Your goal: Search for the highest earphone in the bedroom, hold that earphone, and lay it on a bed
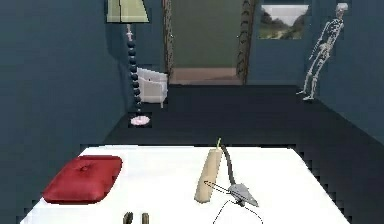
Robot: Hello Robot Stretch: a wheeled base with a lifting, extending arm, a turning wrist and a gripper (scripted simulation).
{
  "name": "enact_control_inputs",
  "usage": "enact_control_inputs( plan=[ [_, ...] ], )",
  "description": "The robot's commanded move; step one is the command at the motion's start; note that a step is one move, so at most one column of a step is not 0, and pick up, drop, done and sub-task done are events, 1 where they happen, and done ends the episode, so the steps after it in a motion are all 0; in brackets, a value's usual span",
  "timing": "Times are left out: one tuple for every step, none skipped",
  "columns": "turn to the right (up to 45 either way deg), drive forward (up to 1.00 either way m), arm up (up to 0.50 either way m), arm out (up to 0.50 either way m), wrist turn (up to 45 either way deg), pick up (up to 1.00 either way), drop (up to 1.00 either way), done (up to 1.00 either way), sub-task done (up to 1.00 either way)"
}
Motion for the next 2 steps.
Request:
enact_control_inputs(
  plan=[
    [3.0, 0.00, 0.00, 0.00, 0.0, 0.00, 0.00, 0.00, 0.00],
    [3.0, 0.00, 0.00, 0.00, 0.0, 0.00, 0.00, 0.00, 0.00]
  ],
)
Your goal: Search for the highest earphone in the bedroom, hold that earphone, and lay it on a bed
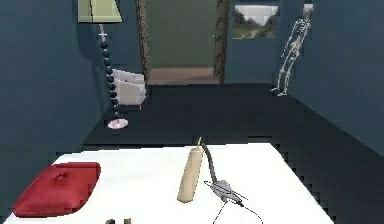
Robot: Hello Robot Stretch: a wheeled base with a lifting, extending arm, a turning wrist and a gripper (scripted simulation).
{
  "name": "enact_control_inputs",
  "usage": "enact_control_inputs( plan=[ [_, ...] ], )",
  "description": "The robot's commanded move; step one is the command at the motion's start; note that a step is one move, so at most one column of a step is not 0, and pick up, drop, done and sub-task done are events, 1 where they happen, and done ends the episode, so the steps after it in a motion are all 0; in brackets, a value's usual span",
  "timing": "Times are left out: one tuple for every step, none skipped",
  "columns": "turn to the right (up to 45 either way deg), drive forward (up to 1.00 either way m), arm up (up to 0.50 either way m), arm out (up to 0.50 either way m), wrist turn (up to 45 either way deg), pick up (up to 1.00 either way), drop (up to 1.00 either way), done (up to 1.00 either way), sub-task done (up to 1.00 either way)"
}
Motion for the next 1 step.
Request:
enact_control_inputs(
  plan=[
    [-6.0, 0.00, 0.00, 0.00, 0.0, 0.00, 0.00, 0.00, 0.00]
  ],
)
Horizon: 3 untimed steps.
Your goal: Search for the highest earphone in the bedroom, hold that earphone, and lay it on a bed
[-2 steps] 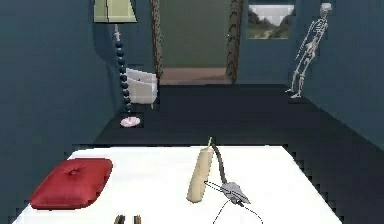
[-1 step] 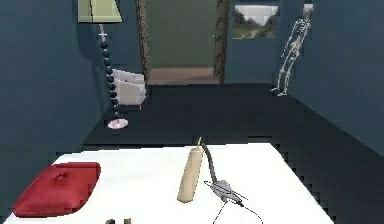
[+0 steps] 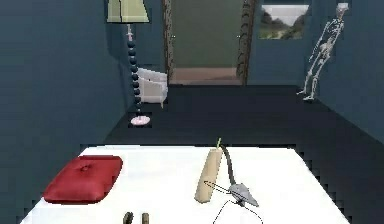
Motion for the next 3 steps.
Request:
enact_control_inputs(
  plan=[
    [-18.0, 0.00, 0.00, 0.00, 0.0, 0.00, 0.00, 0.00, 0.00],
    [0.0, 0.25, 0.00, 0.00, 0.0, 0.00, 0.00, 0.00, 0.00],
    [36.0, 0.00, 0.00, 0.00, 0.0, 0.00, 0.00, 0.00, 0.00]
  ],
)
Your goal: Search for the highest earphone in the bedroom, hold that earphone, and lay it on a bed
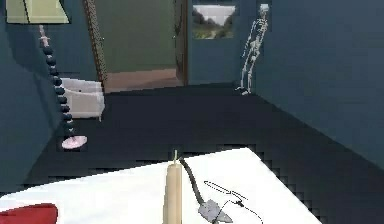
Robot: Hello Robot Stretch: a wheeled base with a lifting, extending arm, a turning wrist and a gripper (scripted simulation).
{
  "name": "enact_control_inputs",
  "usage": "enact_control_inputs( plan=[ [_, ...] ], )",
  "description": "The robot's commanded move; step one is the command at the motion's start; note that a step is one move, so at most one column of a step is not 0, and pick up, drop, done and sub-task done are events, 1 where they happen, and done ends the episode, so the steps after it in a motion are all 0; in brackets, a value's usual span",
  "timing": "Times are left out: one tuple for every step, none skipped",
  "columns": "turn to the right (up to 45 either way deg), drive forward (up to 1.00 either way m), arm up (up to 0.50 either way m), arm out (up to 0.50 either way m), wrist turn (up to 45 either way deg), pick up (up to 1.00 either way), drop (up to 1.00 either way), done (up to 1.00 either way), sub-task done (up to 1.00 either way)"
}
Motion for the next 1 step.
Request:
enact_control_inputs(
  plan=[
    [-24.0, 0.00, 0.00, 0.00, 0.0, 0.00, 0.00, 0.00, 0.00]
  ],
)
